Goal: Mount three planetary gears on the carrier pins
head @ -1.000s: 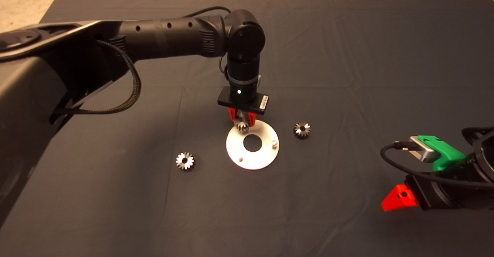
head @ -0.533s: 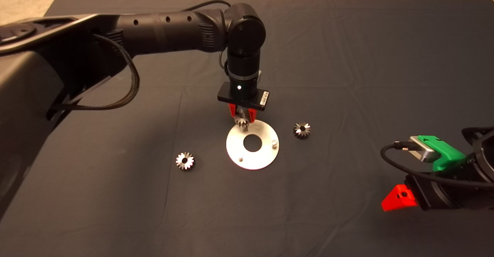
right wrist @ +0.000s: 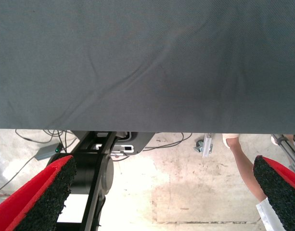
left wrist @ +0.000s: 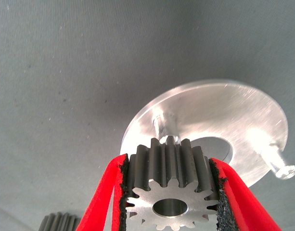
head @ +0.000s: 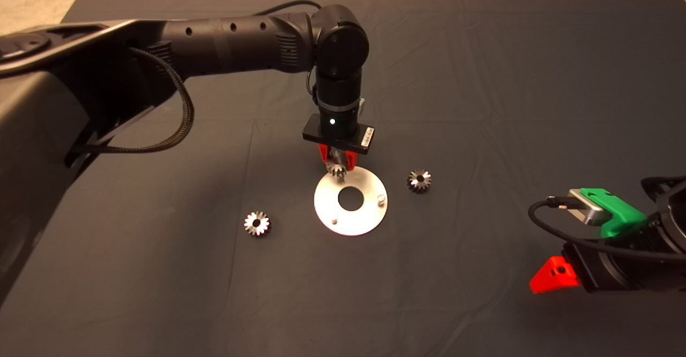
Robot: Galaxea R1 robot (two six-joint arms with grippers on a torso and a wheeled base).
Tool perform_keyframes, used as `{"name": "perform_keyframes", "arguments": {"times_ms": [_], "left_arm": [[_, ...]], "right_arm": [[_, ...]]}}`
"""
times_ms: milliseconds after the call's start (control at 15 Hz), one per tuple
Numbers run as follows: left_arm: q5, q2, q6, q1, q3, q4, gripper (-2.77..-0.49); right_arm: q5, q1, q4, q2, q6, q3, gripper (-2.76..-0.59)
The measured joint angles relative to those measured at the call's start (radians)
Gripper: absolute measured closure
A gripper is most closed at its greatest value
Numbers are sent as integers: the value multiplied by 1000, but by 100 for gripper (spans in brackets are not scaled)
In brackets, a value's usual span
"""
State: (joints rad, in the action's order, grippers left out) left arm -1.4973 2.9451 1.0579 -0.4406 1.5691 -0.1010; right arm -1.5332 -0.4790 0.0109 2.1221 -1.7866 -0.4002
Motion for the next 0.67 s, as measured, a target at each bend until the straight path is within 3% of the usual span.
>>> {"name": "perform_keyframes", "arguments": {"times_ms": [267, 667], "left_arm": [[28, 0, -1, 0, 0, 0, -90], [28, 3, -1, 1, 13, 0, -90]], "right_arm": [[0, 0, 0, 0, 0, 0, -275], [0, 0, 0, 0, 0, 0, -275]]}}
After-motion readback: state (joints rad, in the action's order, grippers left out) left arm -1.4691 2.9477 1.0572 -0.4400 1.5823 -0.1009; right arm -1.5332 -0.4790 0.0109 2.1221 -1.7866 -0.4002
